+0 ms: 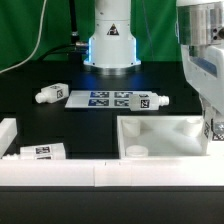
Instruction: Assemble one leg
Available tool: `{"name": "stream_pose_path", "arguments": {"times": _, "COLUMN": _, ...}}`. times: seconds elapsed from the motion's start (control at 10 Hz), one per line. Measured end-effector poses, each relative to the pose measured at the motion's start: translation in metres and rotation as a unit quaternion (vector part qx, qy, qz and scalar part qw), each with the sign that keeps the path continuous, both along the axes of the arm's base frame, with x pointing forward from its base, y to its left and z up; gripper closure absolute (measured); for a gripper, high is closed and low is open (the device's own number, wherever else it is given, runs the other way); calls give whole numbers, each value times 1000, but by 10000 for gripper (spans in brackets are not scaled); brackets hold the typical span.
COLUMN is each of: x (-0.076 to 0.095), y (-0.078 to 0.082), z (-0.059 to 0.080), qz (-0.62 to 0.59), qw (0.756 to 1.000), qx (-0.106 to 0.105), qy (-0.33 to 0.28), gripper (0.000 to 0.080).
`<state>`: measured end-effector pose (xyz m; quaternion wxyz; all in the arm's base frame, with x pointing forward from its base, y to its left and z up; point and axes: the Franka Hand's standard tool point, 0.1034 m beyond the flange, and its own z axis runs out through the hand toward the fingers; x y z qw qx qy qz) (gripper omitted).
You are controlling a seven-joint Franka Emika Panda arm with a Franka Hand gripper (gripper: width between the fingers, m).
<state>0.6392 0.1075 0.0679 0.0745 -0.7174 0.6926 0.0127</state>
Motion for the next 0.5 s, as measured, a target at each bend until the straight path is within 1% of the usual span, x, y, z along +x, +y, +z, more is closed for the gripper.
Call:
{"name": "stream_pose_path", "arguments": {"times": 0.1, "x": -1, "y": 1, "z": -1, "qz": 74, "qw": 997, "qx": -6, "qy": -3, "gripper": 327}}
{"name": "stream_pose_path", "arguments": {"times": 0.2, "x": -2, "y": 2, "z": -2, "qz": 176, "qw": 984, "qx": -14, "qy": -9, "gripper": 212}}
{"name": "stream_pose_path", "arguments": {"times": 0.3, "x": -2, "y": 3, "z": -3, "qz": 224, "qw": 974, "qx": -17, "qy": -14, "gripper": 212}}
{"name": "stream_pose_path", "arguments": {"times": 0.4, "x": -1, "y": 2, "z": -3, "qz": 258, "qw": 966, "qx": -20, "qy": -19, "gripper": 162}}
{"name": "stream_pose_path", "arguments": {"times": 0.5, "x": -1, "y": 2, "z": -3, "qz": 287, "qw": 958, "qx": -22, "qy": -23, "gripper": 154}}
